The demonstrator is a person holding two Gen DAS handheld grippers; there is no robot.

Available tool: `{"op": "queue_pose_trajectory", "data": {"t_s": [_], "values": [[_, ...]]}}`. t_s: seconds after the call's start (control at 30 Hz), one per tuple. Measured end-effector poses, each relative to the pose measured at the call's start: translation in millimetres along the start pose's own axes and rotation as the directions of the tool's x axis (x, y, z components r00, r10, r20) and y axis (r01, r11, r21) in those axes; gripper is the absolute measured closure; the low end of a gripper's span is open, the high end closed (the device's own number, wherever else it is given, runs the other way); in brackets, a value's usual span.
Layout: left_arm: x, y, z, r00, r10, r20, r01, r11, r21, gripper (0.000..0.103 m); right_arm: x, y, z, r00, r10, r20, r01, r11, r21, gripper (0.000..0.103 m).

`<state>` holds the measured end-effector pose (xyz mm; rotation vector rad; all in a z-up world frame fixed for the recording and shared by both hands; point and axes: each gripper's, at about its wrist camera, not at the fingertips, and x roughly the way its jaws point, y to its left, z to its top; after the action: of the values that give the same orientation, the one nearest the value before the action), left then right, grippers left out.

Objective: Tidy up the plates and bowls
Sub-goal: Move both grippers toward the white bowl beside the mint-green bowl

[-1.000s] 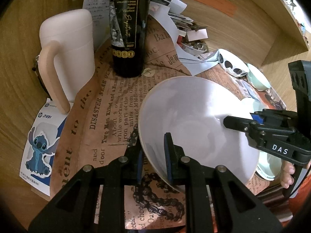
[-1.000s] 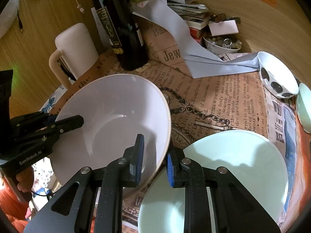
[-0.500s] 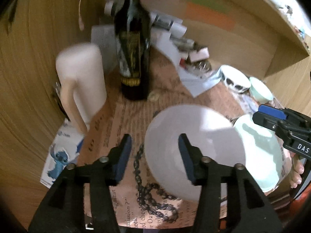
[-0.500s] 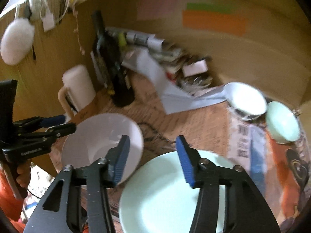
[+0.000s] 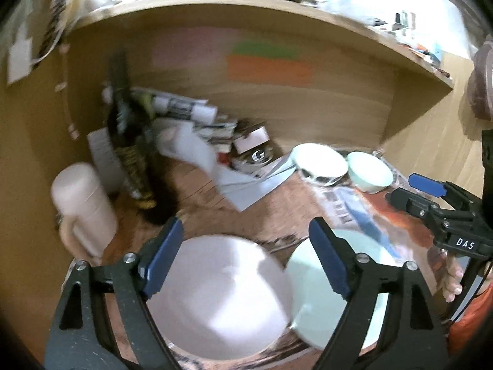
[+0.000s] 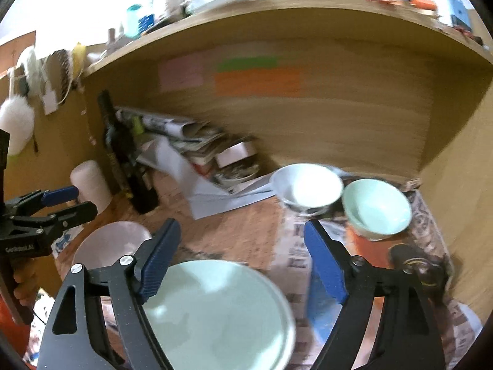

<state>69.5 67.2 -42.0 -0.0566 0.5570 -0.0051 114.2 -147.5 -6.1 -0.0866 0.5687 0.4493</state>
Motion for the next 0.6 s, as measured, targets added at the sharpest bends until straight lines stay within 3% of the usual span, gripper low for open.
{"op": "queue_pose_trajectory", "data": {"t_s": [0.33, 0.6], "values": [[53, -61, 46, 1.000, -0.002, -0.027, 0.004, 0.997, 0.079, 0.015, 3, -59, 9, 0.997, -0.068, 0.047, 0.065, 0.996, 0.057, 0.020], [115, -88, 73, 0.993, -0.009, -0.118, 0.025, 0.991, 0.130, 0.015, 28, -93, 18, 0.997, -0.078, 0.028, 0.075, 0.994, 0.085, 0.020]]}}
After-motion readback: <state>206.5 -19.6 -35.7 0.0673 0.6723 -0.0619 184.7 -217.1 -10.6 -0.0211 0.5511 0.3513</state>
